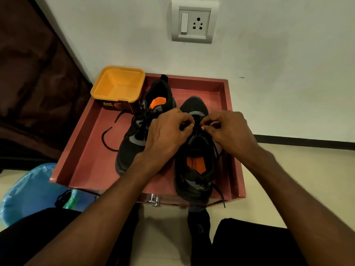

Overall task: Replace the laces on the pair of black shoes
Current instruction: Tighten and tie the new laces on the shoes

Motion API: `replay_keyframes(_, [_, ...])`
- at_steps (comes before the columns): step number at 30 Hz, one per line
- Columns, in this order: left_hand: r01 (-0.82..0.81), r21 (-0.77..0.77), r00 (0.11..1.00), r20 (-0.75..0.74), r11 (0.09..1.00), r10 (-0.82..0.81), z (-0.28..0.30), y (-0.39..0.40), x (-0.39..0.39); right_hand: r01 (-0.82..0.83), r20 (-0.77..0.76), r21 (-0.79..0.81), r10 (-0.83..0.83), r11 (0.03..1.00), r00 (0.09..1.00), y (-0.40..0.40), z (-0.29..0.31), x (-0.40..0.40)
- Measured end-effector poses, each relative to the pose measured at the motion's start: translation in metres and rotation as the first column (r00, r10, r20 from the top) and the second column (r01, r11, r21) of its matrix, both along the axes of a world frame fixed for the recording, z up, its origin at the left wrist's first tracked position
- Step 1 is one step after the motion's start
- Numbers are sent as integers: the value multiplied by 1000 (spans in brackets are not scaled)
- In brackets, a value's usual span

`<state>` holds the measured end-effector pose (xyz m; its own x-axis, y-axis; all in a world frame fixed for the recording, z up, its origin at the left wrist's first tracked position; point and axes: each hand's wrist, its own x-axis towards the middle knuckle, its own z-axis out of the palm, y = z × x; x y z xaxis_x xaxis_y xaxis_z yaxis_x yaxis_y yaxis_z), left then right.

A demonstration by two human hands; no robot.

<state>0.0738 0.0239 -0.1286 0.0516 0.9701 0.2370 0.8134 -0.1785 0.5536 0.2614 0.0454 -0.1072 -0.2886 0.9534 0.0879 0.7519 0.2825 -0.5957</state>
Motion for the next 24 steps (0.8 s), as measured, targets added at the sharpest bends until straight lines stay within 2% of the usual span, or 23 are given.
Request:
replay_keyframes(3, [38, -6, 997, -69, 999, -38, 2, 1, 0, -14, 18, 27, 14, 1000, 1000, -2, -2, -1])
replay_keyframes(9, [82, 11, 995, -60, 997, -82, 4, 1, -3, -24, 18, 45, 23, 999, 1000, 0, -4, -2])
replay_keyframes(13, [72, -21, 992, -101, 997, -73, 5, 0, 1, -49, 36, -40, 51, 998, 998, 3, -5, -3])
replay_keyframes(20, [89, -106, 995, 58, 990, -83, 1, 1, -6, 15, -202, -202, -56, 979, 978, 3, -3, 9])
replay_keyframes(24, [44, -111, 974, 226, 993, -18, -5, 4, -17, -38, -220, -210, -9, 977, 975, 2, -3, 12])
